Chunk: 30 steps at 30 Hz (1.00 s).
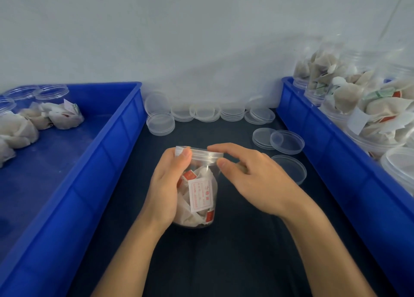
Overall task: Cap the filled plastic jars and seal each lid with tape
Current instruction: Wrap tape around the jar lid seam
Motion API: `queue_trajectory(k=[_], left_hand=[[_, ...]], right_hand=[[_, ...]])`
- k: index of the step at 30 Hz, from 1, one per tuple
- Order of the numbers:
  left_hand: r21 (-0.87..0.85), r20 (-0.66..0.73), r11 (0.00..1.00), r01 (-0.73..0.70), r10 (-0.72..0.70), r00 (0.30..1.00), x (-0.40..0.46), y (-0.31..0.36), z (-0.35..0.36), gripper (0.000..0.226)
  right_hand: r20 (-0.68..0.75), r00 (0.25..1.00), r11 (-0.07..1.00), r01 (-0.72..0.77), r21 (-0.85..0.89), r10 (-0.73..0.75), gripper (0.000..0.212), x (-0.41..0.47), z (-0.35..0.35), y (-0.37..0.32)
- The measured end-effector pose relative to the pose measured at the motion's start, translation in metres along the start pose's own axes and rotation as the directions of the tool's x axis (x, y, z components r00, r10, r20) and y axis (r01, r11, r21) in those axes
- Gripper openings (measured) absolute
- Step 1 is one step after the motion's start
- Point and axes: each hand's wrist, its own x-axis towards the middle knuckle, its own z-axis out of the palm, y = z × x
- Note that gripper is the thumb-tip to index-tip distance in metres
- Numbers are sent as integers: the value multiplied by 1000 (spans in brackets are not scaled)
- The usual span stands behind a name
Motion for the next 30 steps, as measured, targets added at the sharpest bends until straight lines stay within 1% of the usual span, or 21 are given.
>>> queue_trajectory(k=[3,6,8,10,12,14,17,19,21,23,26,30], left_hand=[[85,-31,996,-13,15,999,-2,1,3,55],[237,-194,971,-35,83,977,-4,5,4,52],[358,-272,932,-57,162,949,-6,10,4,43],[420,-265,904,-78,204,942,-8,12,5,39],[432,-218,900,-61,169,961,-8,12,7,42],[443,-171,896,-28,115,978,-9,11,8,53],[392,-169,920,-20,93,981,-7,11,7,59],[312,-196,950,-13,78,978,-6,12,5,59],[231,-206,973,1,48,977,-5,12,2,57],[187,-189,982,16,20,982,-6,12,1,57],[134,-158,990,33,-12,987,-5,8,0,56],[49,-122,997,60,-53,991,-3,5,0,52]], right_hand=[[-34,999,1000,1,-11,-1,37,-1,1,-2],[-62,998,999,-5,-41,3,34,-3,2,-6],[-85,996,998,-8,-66,2,32,-3,5,-10],[-110,994,996,-6,-85,-3,33,-3,8,-14],[-129,992,995,-5,-97,-8,37,-2,11,-16],[-130,991,996,2,-90,-14,43,-3,12,-17],[-79,997,1000,-4,10,5,40,-4,11,-14],[-61,998,999,-1,45,4,41,-4,8,-10],[-80,997,999,-2,43,5,43,-3,5,-7],[-100,995,1000,-3,27,6,42,-2,4,-5],[-95,995,998,3,-56,-8,40,-1,6,-4],[-87,996,998,5,-62,-10,44,-1,5,-2]])
